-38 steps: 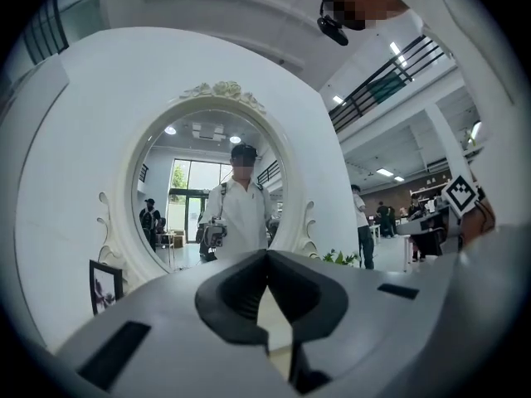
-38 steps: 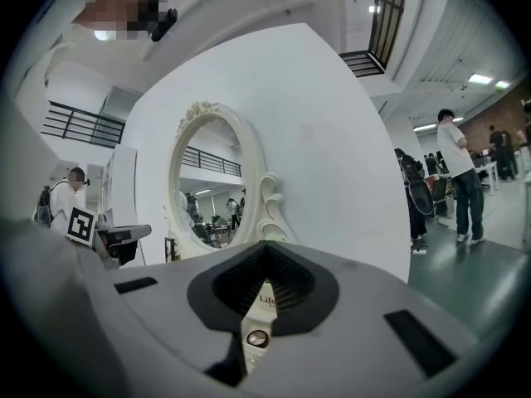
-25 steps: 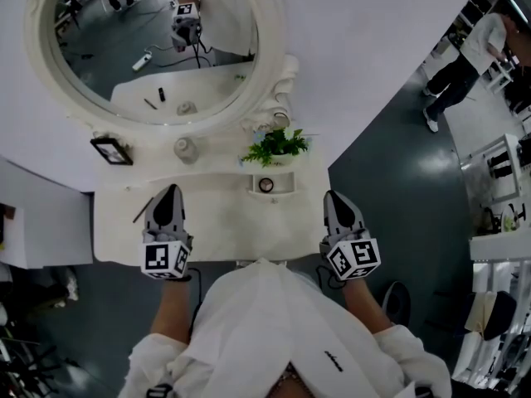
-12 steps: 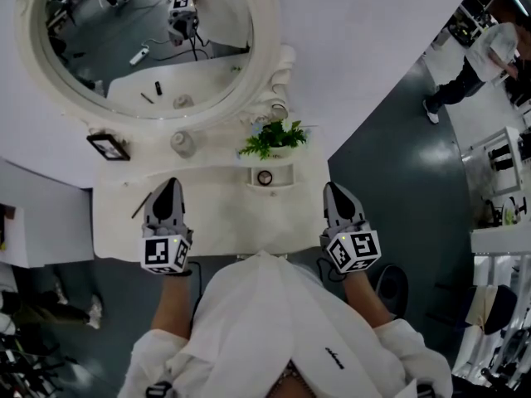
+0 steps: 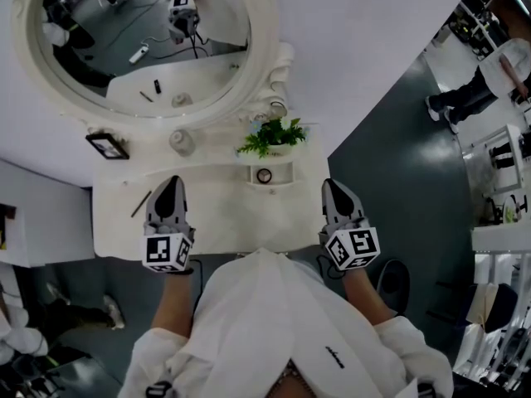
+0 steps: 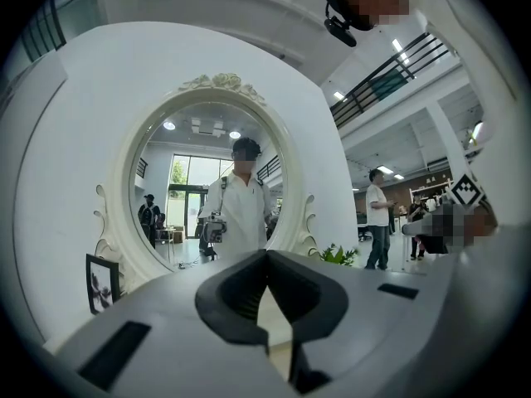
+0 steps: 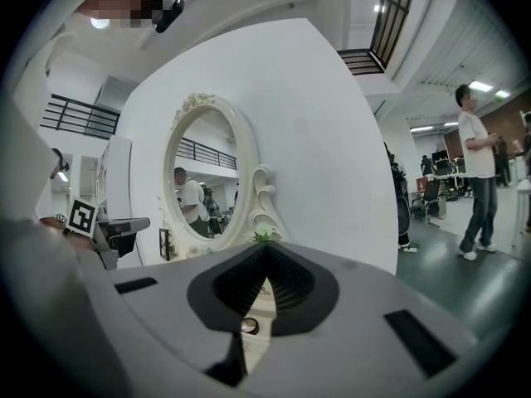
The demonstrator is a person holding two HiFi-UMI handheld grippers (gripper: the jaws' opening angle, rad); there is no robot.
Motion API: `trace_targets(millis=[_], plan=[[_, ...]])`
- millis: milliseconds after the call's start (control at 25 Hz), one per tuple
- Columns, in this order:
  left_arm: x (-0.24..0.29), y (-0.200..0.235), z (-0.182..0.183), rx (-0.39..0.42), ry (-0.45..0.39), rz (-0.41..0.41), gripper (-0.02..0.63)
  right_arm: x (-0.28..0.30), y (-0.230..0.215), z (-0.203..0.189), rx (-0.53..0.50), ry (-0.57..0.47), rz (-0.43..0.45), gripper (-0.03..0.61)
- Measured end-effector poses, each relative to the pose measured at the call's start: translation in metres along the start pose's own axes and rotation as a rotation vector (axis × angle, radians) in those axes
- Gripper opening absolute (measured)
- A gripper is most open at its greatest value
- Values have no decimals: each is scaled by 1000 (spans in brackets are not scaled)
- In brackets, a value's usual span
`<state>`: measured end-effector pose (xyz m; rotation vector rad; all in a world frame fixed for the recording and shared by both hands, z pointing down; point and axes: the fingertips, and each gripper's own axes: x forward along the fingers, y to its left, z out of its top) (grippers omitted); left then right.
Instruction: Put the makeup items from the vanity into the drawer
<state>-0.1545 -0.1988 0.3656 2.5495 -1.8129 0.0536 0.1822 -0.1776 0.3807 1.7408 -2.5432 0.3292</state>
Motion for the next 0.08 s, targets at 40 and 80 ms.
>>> trace_targets(millis=[40,80], plan=[[0,0,0,0,-3,1,28,0,0,0,-1,-1,1,17],[1,0,1,-1,-6,1,28,1,0,1,-1,-1,1,17]])
